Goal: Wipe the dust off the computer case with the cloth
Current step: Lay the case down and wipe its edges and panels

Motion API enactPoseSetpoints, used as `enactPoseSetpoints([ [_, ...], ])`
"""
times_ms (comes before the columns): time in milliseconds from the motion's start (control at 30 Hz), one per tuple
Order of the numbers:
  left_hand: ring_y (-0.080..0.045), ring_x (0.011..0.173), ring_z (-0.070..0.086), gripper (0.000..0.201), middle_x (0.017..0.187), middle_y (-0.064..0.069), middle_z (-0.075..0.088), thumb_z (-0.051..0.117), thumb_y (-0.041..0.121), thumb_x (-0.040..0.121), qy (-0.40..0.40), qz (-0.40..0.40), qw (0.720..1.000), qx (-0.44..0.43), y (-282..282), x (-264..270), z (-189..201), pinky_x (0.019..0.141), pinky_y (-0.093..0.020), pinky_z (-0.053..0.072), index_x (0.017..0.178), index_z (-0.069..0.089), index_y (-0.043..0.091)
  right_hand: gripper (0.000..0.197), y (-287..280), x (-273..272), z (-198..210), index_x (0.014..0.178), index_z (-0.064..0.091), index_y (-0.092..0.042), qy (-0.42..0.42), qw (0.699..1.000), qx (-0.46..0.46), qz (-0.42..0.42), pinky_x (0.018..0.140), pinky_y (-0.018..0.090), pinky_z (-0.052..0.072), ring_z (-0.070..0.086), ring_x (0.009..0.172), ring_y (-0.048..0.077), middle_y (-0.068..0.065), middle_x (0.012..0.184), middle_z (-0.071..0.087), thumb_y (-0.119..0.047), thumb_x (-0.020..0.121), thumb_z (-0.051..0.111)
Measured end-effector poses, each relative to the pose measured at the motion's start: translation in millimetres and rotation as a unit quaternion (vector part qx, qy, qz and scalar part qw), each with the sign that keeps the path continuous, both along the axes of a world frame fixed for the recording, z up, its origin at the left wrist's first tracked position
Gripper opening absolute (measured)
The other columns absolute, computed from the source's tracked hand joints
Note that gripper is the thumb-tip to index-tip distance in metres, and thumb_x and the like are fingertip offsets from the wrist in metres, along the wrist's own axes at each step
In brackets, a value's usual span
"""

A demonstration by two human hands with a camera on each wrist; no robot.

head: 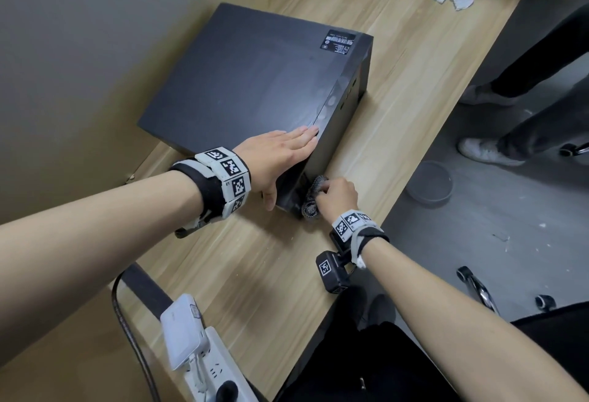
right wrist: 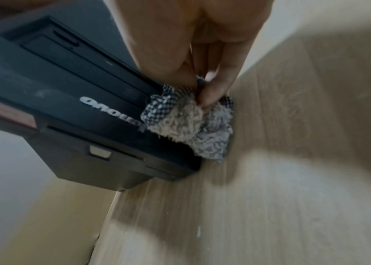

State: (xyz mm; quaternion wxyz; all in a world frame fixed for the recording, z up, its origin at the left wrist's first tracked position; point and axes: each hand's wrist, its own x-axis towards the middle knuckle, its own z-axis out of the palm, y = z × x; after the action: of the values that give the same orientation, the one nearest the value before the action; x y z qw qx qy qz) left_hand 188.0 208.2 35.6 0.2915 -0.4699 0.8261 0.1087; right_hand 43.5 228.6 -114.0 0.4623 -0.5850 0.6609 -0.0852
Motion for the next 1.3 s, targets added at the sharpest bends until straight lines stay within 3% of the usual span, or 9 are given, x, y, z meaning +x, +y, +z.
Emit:
enactPoseSetpoints([
  [200,-0.018,0.15,-0.003,0.154,0.162,-0.006,-0.011,0.093,0.044,0.036,-0.009,-0.003,1.0,-0.007,0.8,-0.9,0.3,0.118,-0.029,0.012,0.154,0.0,0.007,0.028,4.6,-3.0,-3.1,0.098,0.08,-0.02,-0.037,0.998,0.032,0.029,0.084,0.029,0.05,0.063,0.1,0.034,0.012,0.104,0.072,-0.009,0.082,0.06],
  [400,-0.019,0.15,0.0,0.156,0.162,-0.008,-0.008,0.093,0.044,0.031,-0.004,-0.006,1.0,-0.01,-0.3,-2.1,1.0,0.118,-0.029,0.016,0.153,0.005,0.006,0.018,11.9,-7.0,11.4,0.063,0.072,-0.006,-0.189,0.982,0.003,-0.019,0.065,0.043,0.059,0.063,0.05,0.018,0.018,0.06,0.068,-0.011,0.08,0.068],
  [600,-0.019,0.15,0.0,0.156,0.162,-0.006,-0.008,0.094,0.043,0.033,-0.001,-0.003,1.0,-0.005,-0.2,-2.9,3.6,0.117,-0.028,0.013,0.154,0.002,0.008,0.019,15.4,-12.7,44.6,0.067,0.072,-0.004,-0.295,0.955,-0.033,-0.015,0.054,0.034,0.052,0.057,0.047,0.011,0.011,0.056,0.064,-0.013,0.083,0.071],
  [733,-0.019,0.15,-0.002,0.157,0.162,-0.006,-0.009,0.094,0.043,0.032,-0.002,0.0,1.0,-0.003,0.0,-3.8,2.7,0.118,-0.028,0.012,0.154,0.001,0.007,0.028,17.4,-8.5,33.4,0.07,0.066,-0.001,-0.21,0.975,-0.073,-0.001,0.056,0.031,0.046,0.041,0.058,0.007,0.009,0.053,0.051,-0.027,0.078,0.068],
  [900,-0.018,0.15,-0.003,0.157,0.162,-0.005,-0.009,0.094,0.043,0.032,0.001,0.007,1.0,-0.005,0.0,-2.6,0.5,0.119,-0.028,0.012,0.154,0.001,0.007,0.016,16.9,-8.2,20.6,0.07,0.07,-0.011,-0.051,0.99,-0.039,0.128,0.066,0.028,0.035,0.054,0.077,0.033,0.009,0.069,0.06,-0.007,0.082,0.06],
  [1033,-0.016,0.15,-0.004,0.155,0.162,-0.005,-0.009,0.094,0.042,0.034,0.006,0.008,1.0,0.001,0.3,-2.1,0.4,0.118,-0.027,0.011,0.154,0.001,0.007,0.031,24.2,-3.1,5.1,0.059,0.04,-0.015,0.004,0.985,-0.006,0.174,0.065,0.031,0.034,0.054,0.08,0.039,0.012,0.077,0.051,-0.001,0.084,0.051],
  [1133,-0.016,0.15,-0.003,0.154,0.162,-0.005,-0.008,0.094,0.043,0.035,0.01,0.007,1.0,-0.003,0.6,-2.3,0.2,0.117,-0.027,0.012,0.154,0.002,0.007,0.008,30.7,-0.7,-0.9,0.092,0.058,-0.005,0.023,0.983,-0.038,0.179,0.078,0.037,0.042,0.054,0.1,0.039,0.018,0.107,0.052,-0.009,0.092,0.052],
  [1200,-0.016,0.15,-0.003,0.154,0.162,-0.005,-0.008,0.094,0.042,0.036,0.01,0.006,1.0,-0.004,1.3,-2.1,-0.3,0.118,-0.028,0.012,0.154,0.002,0.007,0.022,31.2,-1.5,-7.3,0.11,0.059,-0.003,0.052,0.983,-0.056,0.169,0.091,0.041,0.041,0.049,0.109,0.039,0.017,0.121,0.048,-0.017,0.097,0.049],
  [1300,-0.017,0.15,-0.004,0.154,0.162,-0.005,-0.008,0.094,0.041,0.036,0.012,0.007,1.0,-0.003,0.9,-1.1,-1.0,0.118,-0.028,0.012,0.154,0.002,0.007,0.016,29.3,-0.1,-6.3,0.094,0.062,-0.003,0.039,0.985,-0.044,0.163,0.08,0.037,0.043,0.055,0.103,0.038,0.017,0.112,0.054,-0.012,0.093,0.049],
])
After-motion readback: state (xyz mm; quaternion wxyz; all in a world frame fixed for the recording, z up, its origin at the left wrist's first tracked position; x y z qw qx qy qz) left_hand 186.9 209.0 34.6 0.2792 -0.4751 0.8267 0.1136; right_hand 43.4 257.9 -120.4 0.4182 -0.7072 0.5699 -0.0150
